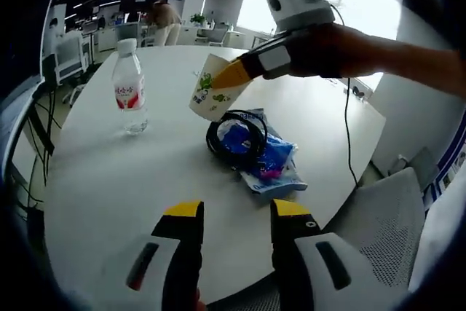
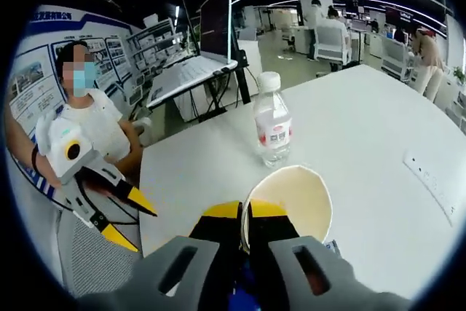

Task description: Arrange the tabletop items into an orderly group along one side of the table until the central work area is clear of visible clutter.

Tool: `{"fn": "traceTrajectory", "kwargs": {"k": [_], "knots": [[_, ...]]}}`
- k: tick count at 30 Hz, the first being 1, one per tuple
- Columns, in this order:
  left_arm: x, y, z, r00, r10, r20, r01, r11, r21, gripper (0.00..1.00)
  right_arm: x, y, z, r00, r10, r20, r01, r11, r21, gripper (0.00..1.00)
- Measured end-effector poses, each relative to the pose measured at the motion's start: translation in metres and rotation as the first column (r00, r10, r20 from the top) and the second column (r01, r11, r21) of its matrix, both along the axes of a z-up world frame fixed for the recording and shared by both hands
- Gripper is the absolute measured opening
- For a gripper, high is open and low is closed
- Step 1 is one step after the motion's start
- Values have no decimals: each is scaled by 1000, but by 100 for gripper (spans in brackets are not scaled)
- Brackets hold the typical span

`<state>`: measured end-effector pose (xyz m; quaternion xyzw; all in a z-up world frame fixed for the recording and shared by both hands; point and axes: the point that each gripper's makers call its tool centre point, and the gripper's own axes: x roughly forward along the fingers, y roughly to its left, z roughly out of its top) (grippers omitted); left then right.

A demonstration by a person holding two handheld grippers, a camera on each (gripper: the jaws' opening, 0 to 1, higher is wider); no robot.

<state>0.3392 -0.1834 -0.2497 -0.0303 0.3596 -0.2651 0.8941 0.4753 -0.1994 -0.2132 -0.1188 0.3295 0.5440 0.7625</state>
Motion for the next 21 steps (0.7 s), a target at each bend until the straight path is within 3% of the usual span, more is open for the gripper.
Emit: {"fn": "traceTrajectory", "kwargs": {"k": [13,21], "knots": [[2,2,5,1000,10,-5,-10,1000,-13,36,30,34,-22,991,114,67,-107,988,-107,0],[6,9,13,1000,12,6,-12,1000,-14,36,44,45,-45,968,220,121,-189,955,-228,0]]}}
